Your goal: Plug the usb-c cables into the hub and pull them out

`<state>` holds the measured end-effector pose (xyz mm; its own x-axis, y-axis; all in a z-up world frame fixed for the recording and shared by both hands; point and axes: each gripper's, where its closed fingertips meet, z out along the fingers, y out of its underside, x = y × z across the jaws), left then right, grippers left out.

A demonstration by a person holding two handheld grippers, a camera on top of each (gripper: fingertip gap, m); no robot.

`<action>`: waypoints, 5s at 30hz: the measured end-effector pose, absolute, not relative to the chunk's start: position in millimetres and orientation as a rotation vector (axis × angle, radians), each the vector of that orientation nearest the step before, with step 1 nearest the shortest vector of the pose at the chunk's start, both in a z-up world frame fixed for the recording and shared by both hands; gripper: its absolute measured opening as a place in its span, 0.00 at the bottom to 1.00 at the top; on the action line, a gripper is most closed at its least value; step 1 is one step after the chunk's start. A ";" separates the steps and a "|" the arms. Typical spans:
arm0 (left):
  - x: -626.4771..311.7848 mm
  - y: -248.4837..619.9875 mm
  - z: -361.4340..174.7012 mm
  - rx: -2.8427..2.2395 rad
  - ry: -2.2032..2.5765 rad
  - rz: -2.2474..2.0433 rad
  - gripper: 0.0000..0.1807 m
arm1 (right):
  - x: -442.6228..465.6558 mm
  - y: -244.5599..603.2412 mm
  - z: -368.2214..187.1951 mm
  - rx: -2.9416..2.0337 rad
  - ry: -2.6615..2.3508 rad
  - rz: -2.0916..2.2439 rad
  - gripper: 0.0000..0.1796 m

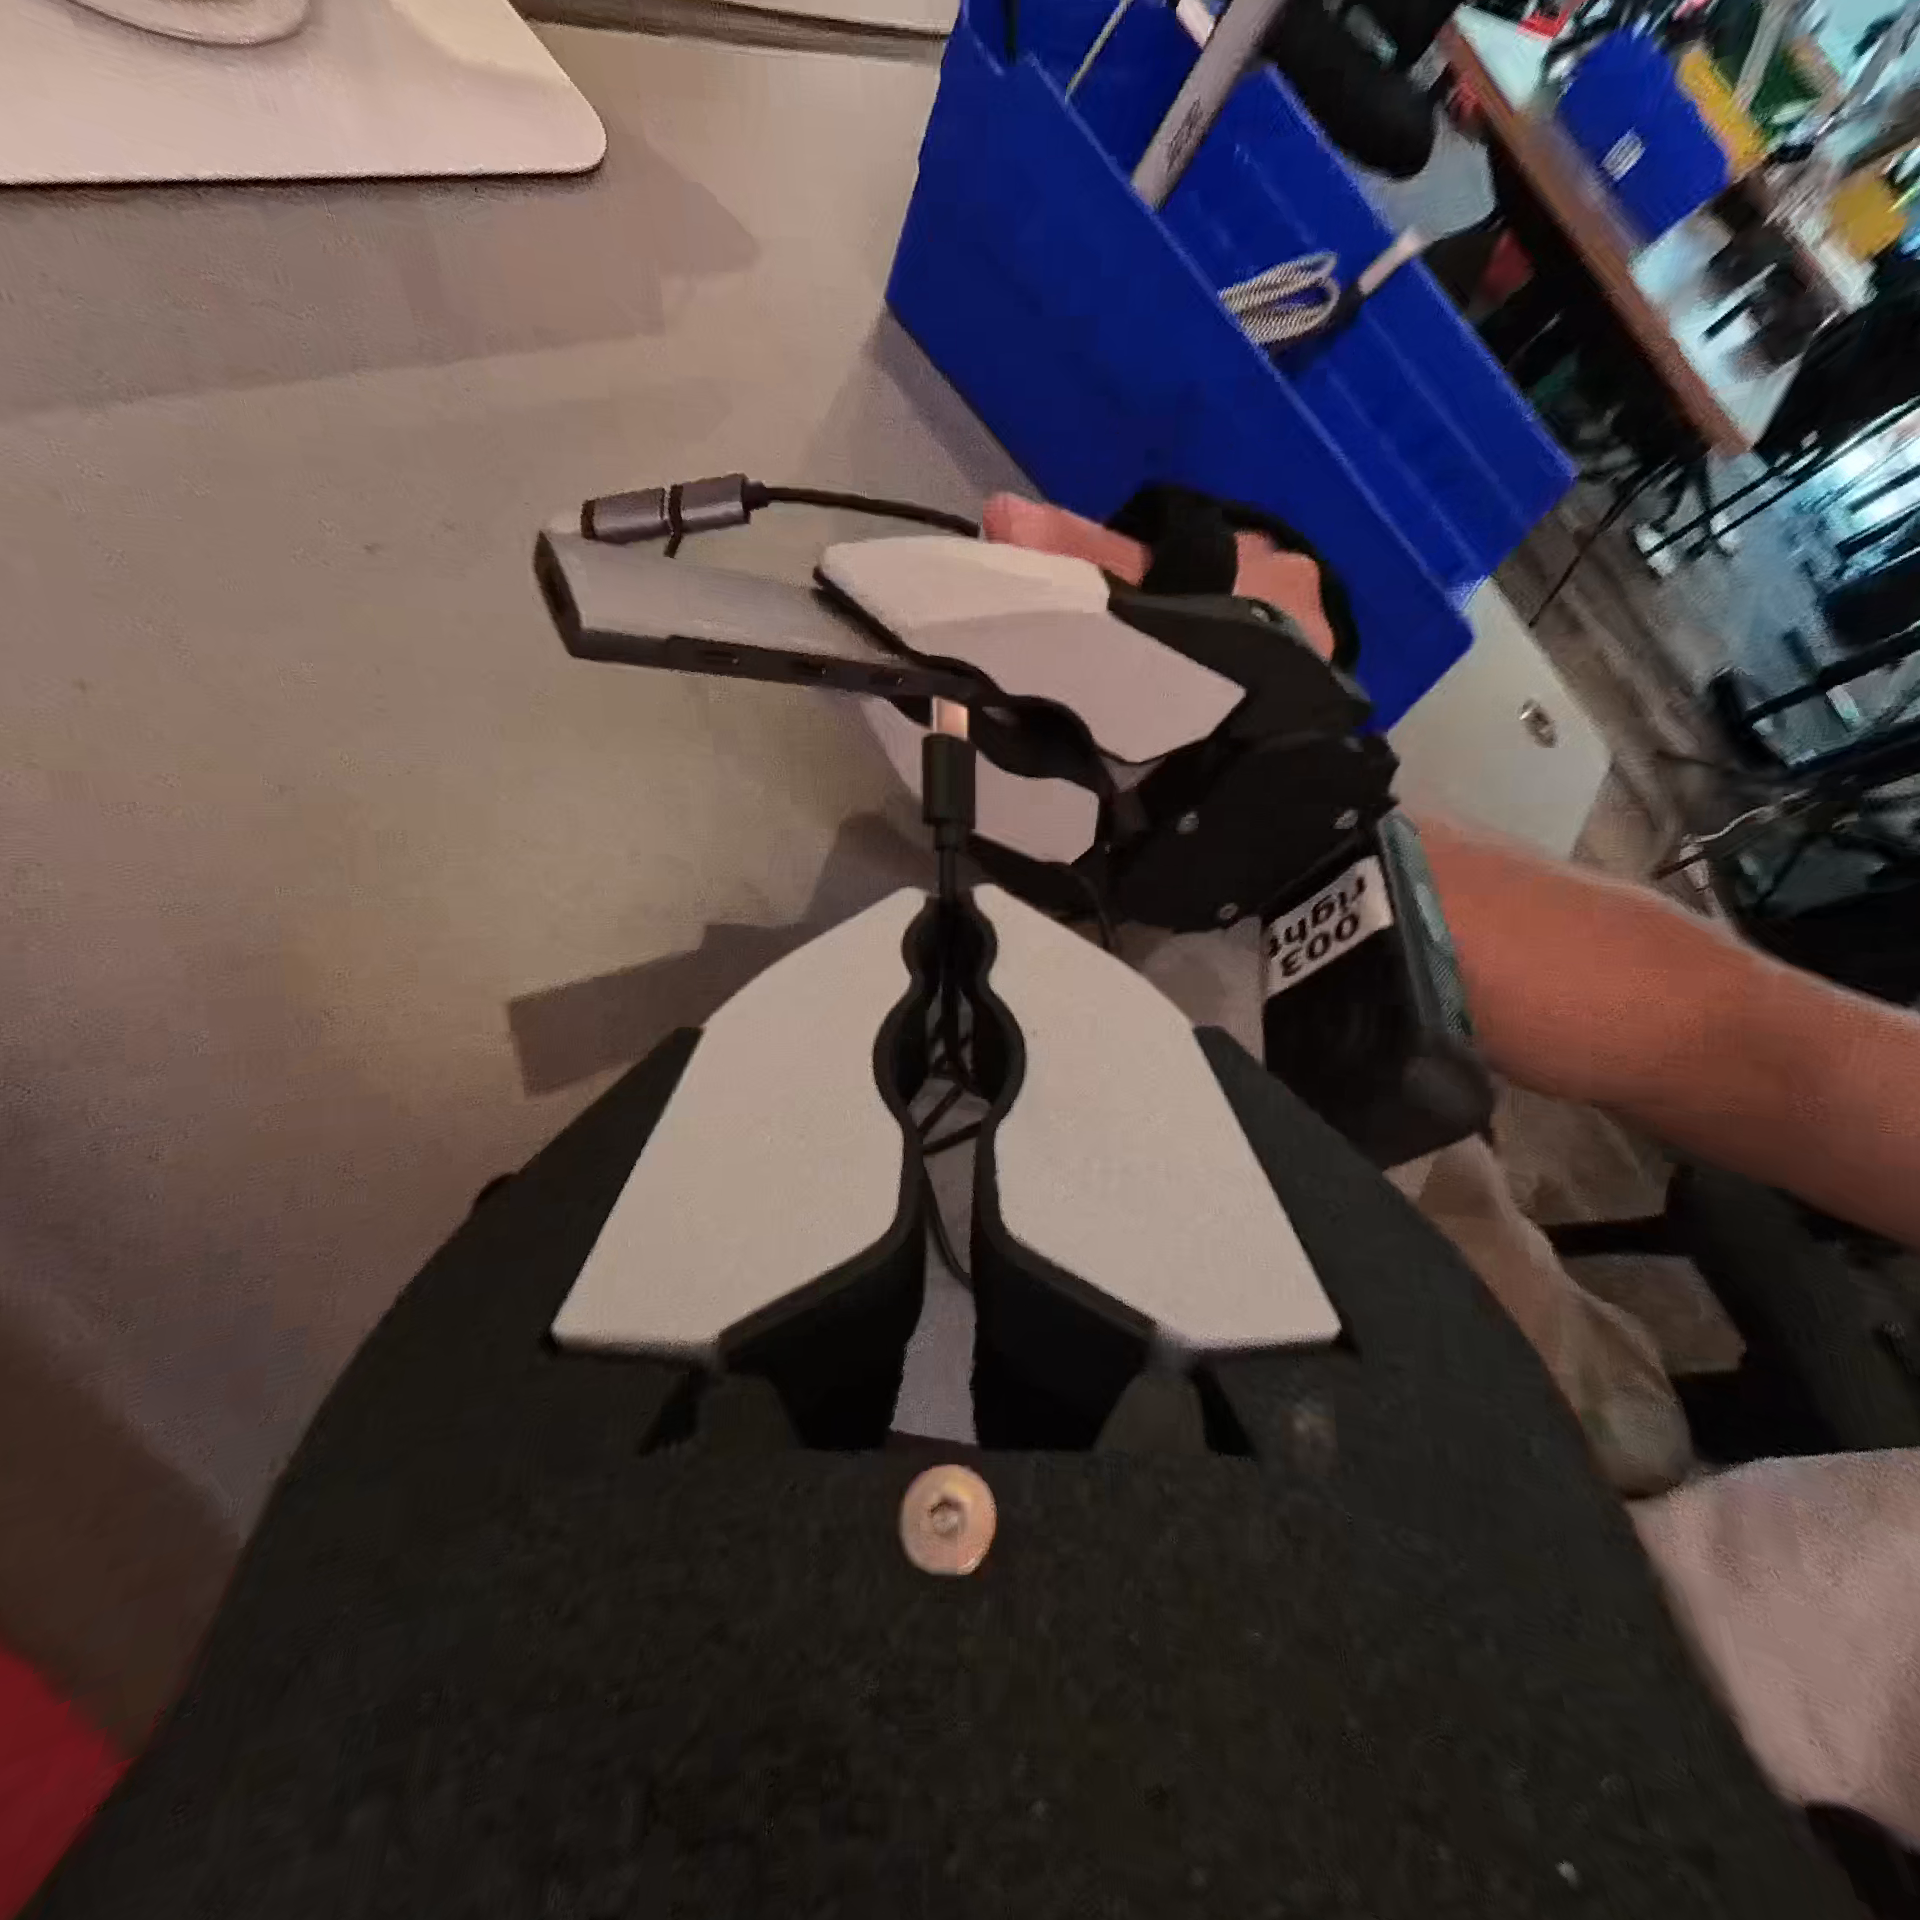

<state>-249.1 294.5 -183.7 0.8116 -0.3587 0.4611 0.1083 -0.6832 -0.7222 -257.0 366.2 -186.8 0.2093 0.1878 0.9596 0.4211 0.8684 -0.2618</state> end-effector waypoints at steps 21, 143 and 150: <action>-250.7 302.8 -204.3 -2.149 -0.091 -1.022 0.01 | -264.2 361.8 -193.0 -0.479 -1.384 -0.287 0.05; -301.0 123.7 369.3 -1.246 0.465 0.242 0.01 | -249.3 392.3 -221.2 -0.780 -1.464 -0.091 0.05; -336.0 138.5 429.9 -1.297 0.395 0.381 0.01 | -249.8 391.7 -222.1 -0.779 -1.469 -0.093 0.05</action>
